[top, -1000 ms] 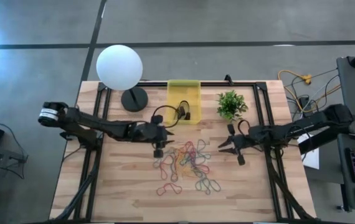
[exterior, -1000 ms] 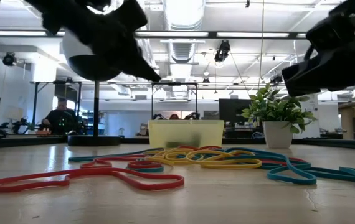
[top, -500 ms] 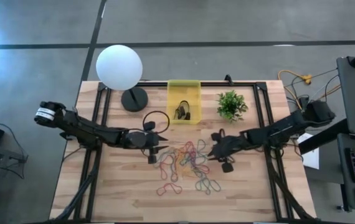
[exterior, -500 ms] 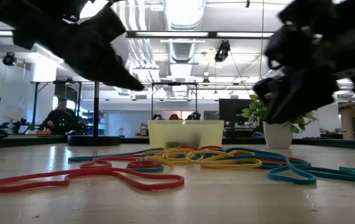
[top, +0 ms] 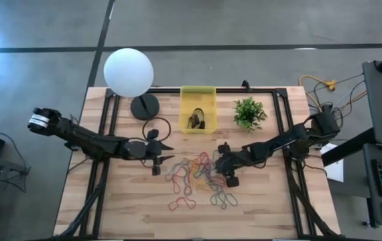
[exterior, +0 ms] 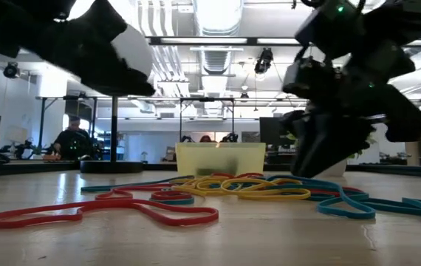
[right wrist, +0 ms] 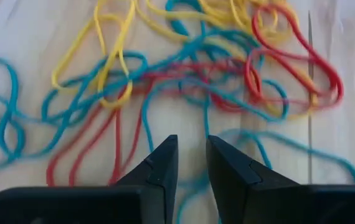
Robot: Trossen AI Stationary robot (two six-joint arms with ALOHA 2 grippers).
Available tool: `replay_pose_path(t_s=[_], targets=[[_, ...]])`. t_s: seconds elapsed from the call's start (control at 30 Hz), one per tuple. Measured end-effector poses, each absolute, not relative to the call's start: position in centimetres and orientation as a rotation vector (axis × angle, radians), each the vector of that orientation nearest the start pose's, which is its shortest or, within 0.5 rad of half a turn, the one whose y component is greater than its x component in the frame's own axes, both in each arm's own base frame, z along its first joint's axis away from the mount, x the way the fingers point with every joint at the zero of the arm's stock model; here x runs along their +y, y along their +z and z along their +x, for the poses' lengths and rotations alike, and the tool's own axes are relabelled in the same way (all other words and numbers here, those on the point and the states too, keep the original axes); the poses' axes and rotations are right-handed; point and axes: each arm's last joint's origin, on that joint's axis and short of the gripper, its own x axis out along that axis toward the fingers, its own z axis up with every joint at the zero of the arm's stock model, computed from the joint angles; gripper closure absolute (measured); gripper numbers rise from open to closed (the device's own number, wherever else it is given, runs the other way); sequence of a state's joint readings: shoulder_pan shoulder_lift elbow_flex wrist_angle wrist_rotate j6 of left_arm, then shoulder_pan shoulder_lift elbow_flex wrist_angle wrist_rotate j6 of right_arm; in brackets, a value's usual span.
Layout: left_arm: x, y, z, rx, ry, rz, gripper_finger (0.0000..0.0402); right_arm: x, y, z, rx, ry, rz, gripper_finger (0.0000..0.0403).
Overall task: Pick and place rubber bands into bin
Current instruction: Put the blue rubber band into the yellow bin
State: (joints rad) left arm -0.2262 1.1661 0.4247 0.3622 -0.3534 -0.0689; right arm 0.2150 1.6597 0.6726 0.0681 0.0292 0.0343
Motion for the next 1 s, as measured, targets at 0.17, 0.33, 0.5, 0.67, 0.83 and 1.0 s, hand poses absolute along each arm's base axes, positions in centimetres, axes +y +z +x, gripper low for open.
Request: replay_pose_path(t_s=[0.17,0.33,0.5,0.67,0.83,1.0], targets=[[-4.0,18.6,21.5,0.343,0.150,0.037,0.0283,6.0,12.2,28.5,0.890,0.144,-0.054,0.0294],[-4.0,18.5,21.3,0.338,0.156,0.043,0.0283,5.6,12.3,28.1,0.907,0.123,-0.033,0.0264],[-4.1,18.6,21.3,0.314,0.154,0.036,0.0283,5.4,12.1,27.8,0.924,0.116,-0.029,0.0250],[-4.1,18.7,21.3,0.296,0.153,0.034,0.0283,5.3,11.8,27.6,0.936,0.111,-0.023,0.0248],[-4.1,18.8,21.3,0.288,0.152,0.033,0.0283,5.3,11.8,27.6,0.932,0.106,-0.015,0.0258],[-4.1,18.8,21.3,0.282,0.152,0.032,0.0283,5.2,11.7,27.5,0.936,0.101,-0.009,0.0269]])
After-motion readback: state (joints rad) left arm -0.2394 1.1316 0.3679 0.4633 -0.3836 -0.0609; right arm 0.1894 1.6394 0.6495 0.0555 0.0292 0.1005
